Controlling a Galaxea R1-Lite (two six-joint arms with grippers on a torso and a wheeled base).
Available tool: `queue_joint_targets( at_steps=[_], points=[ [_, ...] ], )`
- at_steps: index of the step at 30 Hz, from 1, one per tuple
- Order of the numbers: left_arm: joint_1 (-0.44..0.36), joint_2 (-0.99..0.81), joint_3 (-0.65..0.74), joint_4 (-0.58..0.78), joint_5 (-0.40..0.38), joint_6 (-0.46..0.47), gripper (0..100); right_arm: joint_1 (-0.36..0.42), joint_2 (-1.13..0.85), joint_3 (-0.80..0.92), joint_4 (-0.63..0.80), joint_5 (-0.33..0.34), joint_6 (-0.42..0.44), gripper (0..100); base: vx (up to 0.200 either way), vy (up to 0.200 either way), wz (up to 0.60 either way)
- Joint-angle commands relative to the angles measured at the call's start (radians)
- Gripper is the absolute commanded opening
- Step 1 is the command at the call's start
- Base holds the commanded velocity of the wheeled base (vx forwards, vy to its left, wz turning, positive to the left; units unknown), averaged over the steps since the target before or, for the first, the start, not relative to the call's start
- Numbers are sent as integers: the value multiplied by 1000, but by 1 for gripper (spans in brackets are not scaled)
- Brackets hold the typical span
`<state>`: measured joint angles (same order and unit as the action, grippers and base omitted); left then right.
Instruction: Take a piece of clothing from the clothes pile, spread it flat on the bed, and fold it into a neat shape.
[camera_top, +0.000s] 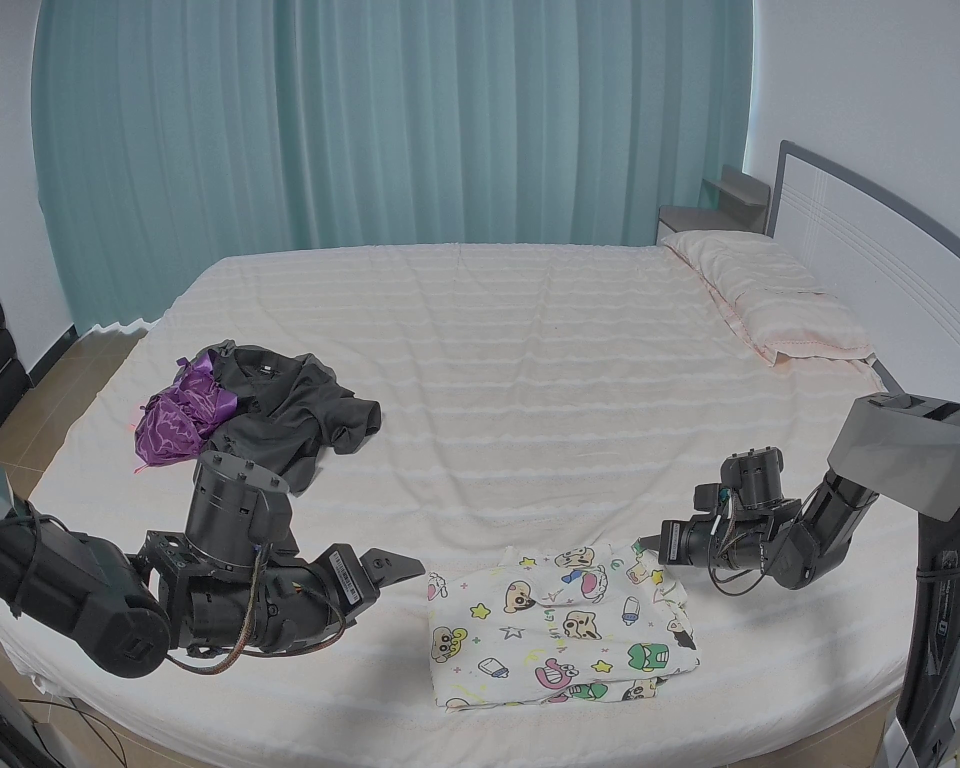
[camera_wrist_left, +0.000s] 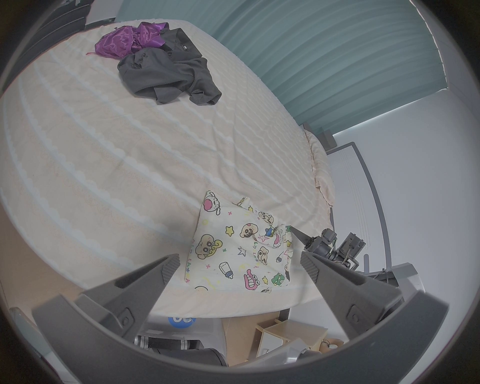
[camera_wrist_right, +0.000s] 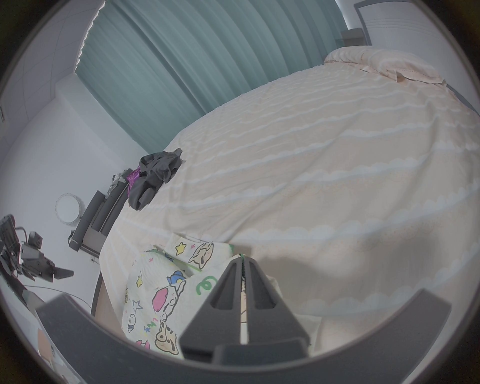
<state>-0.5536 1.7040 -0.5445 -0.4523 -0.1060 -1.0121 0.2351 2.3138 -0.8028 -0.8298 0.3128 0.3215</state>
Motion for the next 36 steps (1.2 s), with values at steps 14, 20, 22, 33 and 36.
queue_joint_targets(
  at_steps=[14, 20, 22, 33, 36],
  points=[
    [3, 2, 0, 0, 3, 0, 100, -82, -19, 5, 0, -14, 53, 0, 0, 0, 0],
    [3, 0, 0, 0, 5, 1, 100, -103, -17, 0, 1, -14, 67, 0, 0, 0, 0],
    [3, 2, 0, 0, 5, 1, 100, -105, -16, 4, 3, -14, 67, 0, 0, 0, 0],
    [3, 2, 0, 0, 5, 1, 100, -112, -34, 24, -6, 0, 82, 100, 0, 0, 0],
    [3, 2, 0, 0, 5, 1, 100, -92, -34, 28, -3, 16, 85, 100, 0, 0, 0]
  ],
)
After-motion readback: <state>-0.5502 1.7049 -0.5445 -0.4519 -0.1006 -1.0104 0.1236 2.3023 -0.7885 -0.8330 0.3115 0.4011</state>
